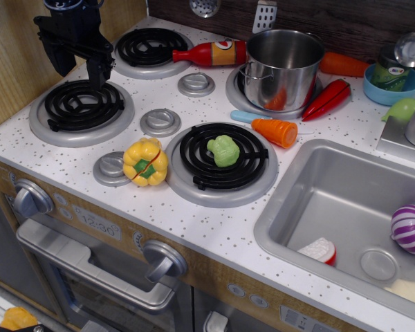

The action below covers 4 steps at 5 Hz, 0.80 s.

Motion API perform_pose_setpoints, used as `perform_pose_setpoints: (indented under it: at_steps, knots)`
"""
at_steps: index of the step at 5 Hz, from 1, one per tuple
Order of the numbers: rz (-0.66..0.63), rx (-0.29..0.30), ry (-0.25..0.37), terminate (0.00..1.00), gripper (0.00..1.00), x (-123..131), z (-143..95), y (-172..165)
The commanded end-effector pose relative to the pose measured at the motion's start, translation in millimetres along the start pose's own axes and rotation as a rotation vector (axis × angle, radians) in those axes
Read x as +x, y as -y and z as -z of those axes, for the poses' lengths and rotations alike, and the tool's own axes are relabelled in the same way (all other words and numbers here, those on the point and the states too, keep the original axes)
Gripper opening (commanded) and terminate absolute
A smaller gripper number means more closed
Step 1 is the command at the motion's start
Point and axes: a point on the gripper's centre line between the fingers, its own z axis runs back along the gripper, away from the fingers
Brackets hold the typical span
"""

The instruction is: Put broccoli in pot or pan

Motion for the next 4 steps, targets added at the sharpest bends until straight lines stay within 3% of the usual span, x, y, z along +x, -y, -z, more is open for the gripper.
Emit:
perform_pose_setpoints:
  at_steps: [1,2,3,4]
  knots:
    - [0.000,0.000,0.000,0.00,1.00,0,0,0]
    - [-0.006,0.046,-0.099,0.00,1.00,16,-52,35]
    - [-0.034,0.060,-0.118,0.00,1.00,28,-97,78]
    - [-0.091,-0.008,-0.115,0.00,1.00,33,-107,124]
